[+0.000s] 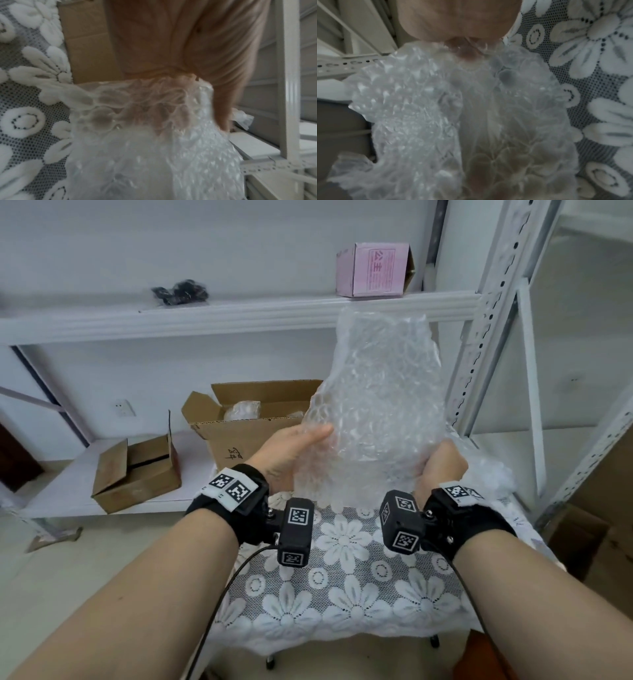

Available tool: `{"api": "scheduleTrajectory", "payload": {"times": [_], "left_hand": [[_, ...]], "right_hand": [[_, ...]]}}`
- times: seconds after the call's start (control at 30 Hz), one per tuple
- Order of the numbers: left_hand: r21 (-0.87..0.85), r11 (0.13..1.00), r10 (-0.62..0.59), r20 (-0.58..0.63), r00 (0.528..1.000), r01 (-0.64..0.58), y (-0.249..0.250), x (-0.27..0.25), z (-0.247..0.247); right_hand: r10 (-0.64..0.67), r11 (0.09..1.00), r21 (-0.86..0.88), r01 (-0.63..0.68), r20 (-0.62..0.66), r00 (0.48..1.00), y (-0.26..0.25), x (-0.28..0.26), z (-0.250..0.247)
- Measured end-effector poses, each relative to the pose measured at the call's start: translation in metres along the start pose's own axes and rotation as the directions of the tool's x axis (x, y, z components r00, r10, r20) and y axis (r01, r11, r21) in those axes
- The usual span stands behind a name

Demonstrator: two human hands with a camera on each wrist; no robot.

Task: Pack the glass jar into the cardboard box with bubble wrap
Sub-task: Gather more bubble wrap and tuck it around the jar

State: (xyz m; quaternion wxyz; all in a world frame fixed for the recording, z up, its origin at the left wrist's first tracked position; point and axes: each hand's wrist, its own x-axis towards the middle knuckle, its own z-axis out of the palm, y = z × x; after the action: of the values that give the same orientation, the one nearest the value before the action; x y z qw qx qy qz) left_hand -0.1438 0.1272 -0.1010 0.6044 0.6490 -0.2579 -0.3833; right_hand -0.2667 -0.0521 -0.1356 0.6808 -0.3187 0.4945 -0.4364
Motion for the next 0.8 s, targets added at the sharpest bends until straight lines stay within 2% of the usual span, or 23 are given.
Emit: {"api": "scheduleTrajectory", "payload": {"times": [0.1,0.2,0.3,0.37,0.43,0.5,0.57,0.63,0.67,0.8], "left_hand": [[0.114,0.992,0.080,-0.152,0.985,-0.063,0.001,0.001,-0.004],[0.198,0.979,0.084,-0.193,0.978,-0.045,-0.003,-0.003,-0.011],[0.239,0.971,0.060,-0.219,0.974,-0.006,-0.008,-0.007,-0.020],[0.265,0.964,0.041,-0.211,0.977,0.017,-0.008,-0.009,-0.025],[0.280,0.960,0.036,-0.172,0.984,0.013,-0.004,-0.013,-0.024],[0.310,0.951,0.062,-0.126,0.990,-0.020,0.002,-0.019,-0.019],[0.336,0.937,0.164,-0.168,0.972,-0.100,0.008,-0.022,-0.010],[0.349,0.911,0.317,-0.248,0.916,-0.221,0.015,-0.021,-0.003],[0.350,0.903,0.355,-0.289,0.889,-0.247,0.017,-0.019,-0.001],[0.328,0.935,0.281,-0.455,0.845,-0.134,0.013,-0.009,-0.008]], "right_hand": [[-0.058,0.992,-0.102,0.070,0.115,0.992,-0.001,-0.004,-0.001],[-0.129,0.959,-0.211,0.187,0.261,0.957,-0.007,-0.004,-0.002],[-0.121,0.925,-0.290,0.245,0.388,0.914,-0.019,-0.006,0.004],[-0.049,0.960,-0.215,0.181,0.505,0.861,-0.021,-0.003,0.008],[0.019,0.982,-0.168,0.090,0.554,0.832,-0.025,-0.009,0.011],[0.010,0.976,-0.183,0.117,0.574,0.819,-0.028,-0.022,0.012],[-0.021,0.980,-0.151,0.130,0.573,0.819,-0.028,-0.032,0.015],[-0.050,0.972,-0.161,0.172,0.572,0.819,-0.025,-0.035,0.017],[-0.064,0.971,-0.152,0.184,0.576,0.815,-0.025,-0.038,0.016],[-0.219,0.973,0.039,0.226,0.450,0.866,-0.029,-0.048,0.016]]}}
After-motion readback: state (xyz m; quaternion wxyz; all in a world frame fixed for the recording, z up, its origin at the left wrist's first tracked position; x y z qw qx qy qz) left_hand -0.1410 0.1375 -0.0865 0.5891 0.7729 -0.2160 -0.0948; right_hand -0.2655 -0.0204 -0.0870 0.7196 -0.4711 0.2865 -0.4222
